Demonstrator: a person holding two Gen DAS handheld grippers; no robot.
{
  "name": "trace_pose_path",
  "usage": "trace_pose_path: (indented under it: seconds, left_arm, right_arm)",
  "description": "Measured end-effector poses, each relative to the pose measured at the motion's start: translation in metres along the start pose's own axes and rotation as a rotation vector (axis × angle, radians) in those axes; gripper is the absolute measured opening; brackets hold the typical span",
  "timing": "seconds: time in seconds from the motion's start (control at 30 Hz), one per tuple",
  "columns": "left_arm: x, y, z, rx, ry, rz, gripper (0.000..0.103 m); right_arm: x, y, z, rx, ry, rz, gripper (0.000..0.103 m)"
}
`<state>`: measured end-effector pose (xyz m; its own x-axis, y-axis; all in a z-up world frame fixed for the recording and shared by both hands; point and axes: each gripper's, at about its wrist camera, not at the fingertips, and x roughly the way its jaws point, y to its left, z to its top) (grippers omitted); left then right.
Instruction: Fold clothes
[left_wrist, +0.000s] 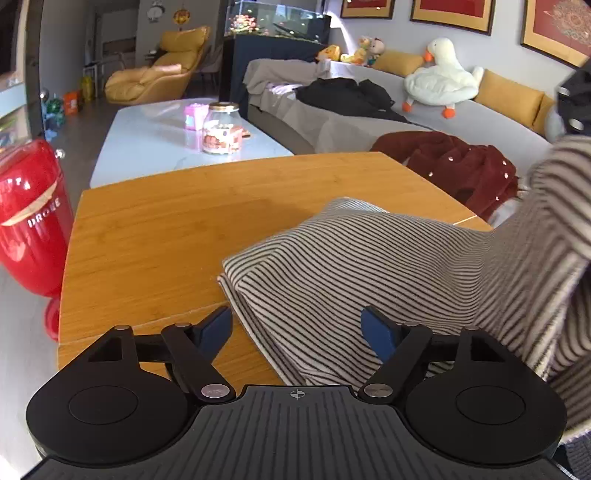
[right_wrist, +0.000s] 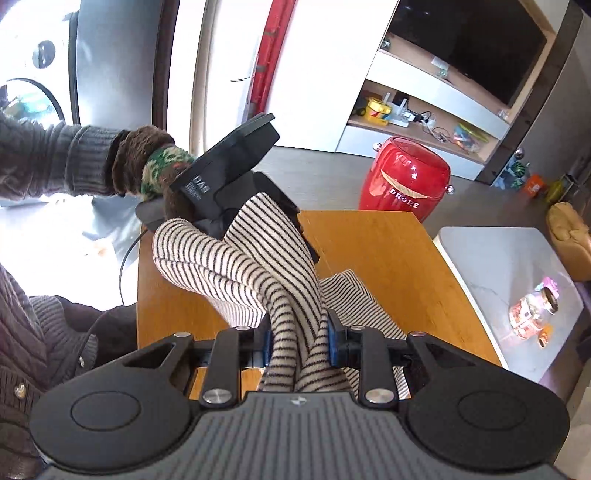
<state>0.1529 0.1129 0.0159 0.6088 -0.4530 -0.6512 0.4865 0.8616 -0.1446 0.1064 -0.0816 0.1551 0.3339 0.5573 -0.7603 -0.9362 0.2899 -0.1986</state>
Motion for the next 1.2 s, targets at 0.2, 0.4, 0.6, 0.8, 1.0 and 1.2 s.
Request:
trace_pose_path:
  seconds: [0.2, 0.4, 0.6, 0.8, 1.0, 1.2]
  left_arm:
    - [0.005, 0.046, -0.011, -0.158, 0.054, 0.005, 0.066]
    - [-0.031, 0.073, -0.011, -0.220, -0.012, 0.056, 0.079]
    - [-0.043, 0.093, 0.016, -0.248, -0.114, 0.043, 0.088]
    - [0.002, 0.082, 0.056, -0.154, -0.130, -0.094, 0.080]
    - [0.049, 0.039, 0.053, -0.013, 0.003, -0.181, 0.070]
    - [0.053, 0.024, 0.020, 0.077, 0.076, -0.228, 0.069]
  right_arm:
    - [0.098, -0.081, -0.012, 0.156, 0.008, 0.164, 0.030]
    - [0.097, -0.102, -0.023, 0.263, -0.064, 0.065, 0.028]
    - [0.036, -0.069, -0.017, 0.252, -0.135, 0.082, 0.023]
    - [0.022, -0.023, -0.023, 0.246, -0.066, 0.137, 0.022]
    - [-0.027, 0.007, -0.021, 0.208, -0.083, 0.134, 0.022]
    - [-0.046, -0.044, -0.004, 0.217, -0.190, 0.135, 0.022]
